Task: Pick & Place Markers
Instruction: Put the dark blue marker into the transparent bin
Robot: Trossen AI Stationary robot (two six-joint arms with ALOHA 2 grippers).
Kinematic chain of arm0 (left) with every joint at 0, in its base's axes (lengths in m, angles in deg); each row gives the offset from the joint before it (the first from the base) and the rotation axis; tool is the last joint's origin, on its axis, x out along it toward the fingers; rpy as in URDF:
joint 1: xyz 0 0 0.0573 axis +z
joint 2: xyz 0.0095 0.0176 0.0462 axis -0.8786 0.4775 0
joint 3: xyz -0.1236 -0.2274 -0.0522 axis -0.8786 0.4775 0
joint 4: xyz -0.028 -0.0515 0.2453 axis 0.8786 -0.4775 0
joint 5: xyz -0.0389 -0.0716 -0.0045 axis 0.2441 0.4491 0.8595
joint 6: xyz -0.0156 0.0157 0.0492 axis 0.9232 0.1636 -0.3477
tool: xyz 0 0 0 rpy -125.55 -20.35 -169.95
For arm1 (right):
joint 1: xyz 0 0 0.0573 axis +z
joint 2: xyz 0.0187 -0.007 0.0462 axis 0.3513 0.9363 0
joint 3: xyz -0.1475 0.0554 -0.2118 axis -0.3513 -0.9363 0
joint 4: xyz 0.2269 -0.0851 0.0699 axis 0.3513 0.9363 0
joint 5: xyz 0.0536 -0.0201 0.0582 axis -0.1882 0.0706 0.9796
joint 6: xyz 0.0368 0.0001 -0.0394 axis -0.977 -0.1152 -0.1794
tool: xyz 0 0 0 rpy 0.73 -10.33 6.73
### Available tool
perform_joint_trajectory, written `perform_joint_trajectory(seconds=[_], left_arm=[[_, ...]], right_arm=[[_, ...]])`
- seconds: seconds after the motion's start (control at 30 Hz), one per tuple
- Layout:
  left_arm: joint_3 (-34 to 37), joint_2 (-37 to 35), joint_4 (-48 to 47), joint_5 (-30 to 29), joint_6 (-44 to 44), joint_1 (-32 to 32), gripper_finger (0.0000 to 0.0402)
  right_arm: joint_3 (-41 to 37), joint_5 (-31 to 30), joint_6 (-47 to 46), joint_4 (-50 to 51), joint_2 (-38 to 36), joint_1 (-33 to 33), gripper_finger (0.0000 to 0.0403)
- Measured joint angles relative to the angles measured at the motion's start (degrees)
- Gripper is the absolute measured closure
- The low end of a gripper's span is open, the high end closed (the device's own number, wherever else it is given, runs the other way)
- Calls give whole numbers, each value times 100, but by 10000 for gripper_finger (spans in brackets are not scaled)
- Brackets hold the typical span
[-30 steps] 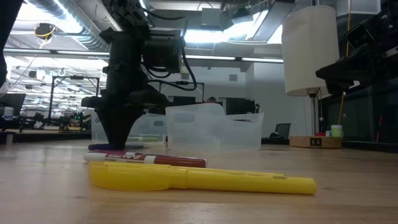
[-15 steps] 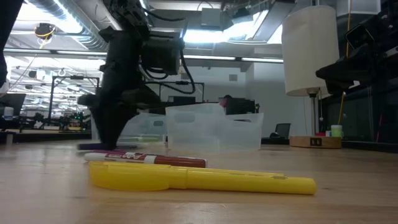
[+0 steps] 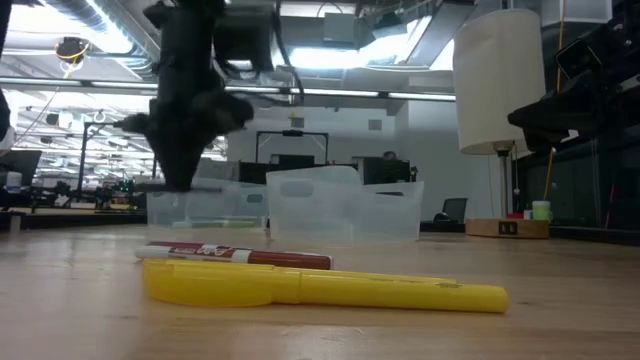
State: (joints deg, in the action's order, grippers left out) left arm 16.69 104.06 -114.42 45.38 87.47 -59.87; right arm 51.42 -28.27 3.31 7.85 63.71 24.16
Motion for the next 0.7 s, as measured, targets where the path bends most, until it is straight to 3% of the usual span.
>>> perform_joint_trajectory(seconds=[0.37, 0.7], left_arm=[[-13, -1226, 20, -935, 129, 92, 373], [-17, -1765, 151, -1201, -573, 624, 373]], right_arm=[[0, 0, -1, 0, 1, 0, 363], [0, 0, 2, 2, 1, 0, 363]])
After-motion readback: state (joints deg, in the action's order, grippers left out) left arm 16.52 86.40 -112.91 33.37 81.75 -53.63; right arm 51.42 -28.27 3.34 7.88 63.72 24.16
